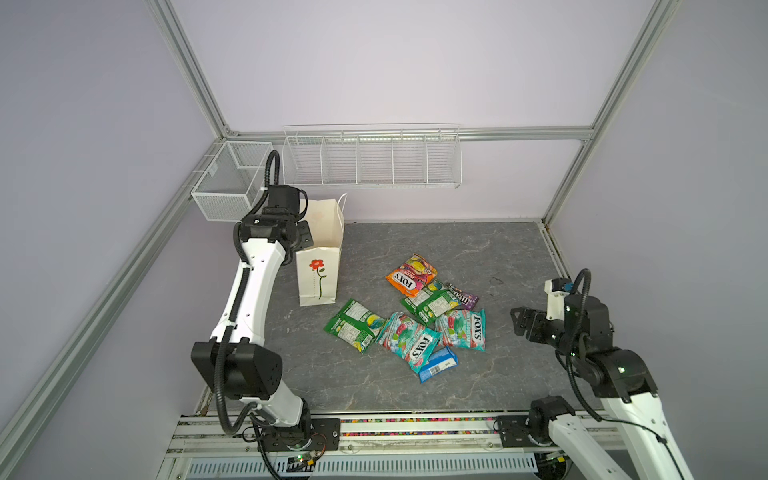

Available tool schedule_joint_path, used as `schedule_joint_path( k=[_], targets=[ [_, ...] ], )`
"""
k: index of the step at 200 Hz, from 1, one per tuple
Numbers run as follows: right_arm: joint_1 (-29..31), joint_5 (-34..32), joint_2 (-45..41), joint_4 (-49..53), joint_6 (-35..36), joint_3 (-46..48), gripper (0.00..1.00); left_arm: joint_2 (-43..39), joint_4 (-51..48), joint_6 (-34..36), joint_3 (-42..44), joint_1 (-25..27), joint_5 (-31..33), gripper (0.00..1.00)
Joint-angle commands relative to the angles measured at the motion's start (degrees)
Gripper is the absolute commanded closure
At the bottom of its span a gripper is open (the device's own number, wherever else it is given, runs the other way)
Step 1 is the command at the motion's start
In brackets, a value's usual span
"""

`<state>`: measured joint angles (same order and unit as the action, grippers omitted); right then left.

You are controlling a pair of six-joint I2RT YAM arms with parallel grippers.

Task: Place the snacks into the paper bag
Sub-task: 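Grip the bag rim with the left gripper while the right gripper reaches toward the snacks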

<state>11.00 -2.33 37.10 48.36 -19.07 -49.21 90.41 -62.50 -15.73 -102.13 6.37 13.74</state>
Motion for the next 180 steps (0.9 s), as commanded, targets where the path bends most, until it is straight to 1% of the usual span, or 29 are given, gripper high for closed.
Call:
schedule_joint_path(
  k=[1,38,42,61,98,121,158,180],
  targets=[
    [0.4,6.4,2.5,-1.5,1.5,0.0,0.12,-6.4,-0.5,0.8,3.8,-0.1,0.5,1.0],
    [0.4,13.8,6.6,-2.0,1.7,0.1,0.12,-15.0,0.5,0.6,10.2,-0.1,-0.6,1.0],
    [2.0,14.6,7.1,-2.1,1.7,0.1,0.12,-15.8,0.5,0.6,10.7,-0.1,-0.7,1.0],
    [3.6,17.3,9.2,-2.6,1.3,0.2,0.12,-18.8,0.3,0.5,12.8,-0.1,-0.8,1.0],
    [9.2,17.4,13.0,-3.4,0.0,-1.6,0.11,-22.6,0.5,0.4,16.2,-0.1,-1.4,1.0],
    [13.8,17.3,15.3,-6.3,-3.0,-3.2,0.1,-24.1,0.5,0.2,18.2,-0.1,-1.6,1.0],
    [23.7,15.8,21.4,-13.8,-9.6,-3.3,0.07,-26.7,0.0,-0.1,20.5,-0.1,-1.5,1.0],
    [30.3,13.3,26.3,-17.0,-13.2,-4.8,0.07,-28.0,-0.8,0.0,21.0,-0.1,-0.3,1.0]
  ],
)
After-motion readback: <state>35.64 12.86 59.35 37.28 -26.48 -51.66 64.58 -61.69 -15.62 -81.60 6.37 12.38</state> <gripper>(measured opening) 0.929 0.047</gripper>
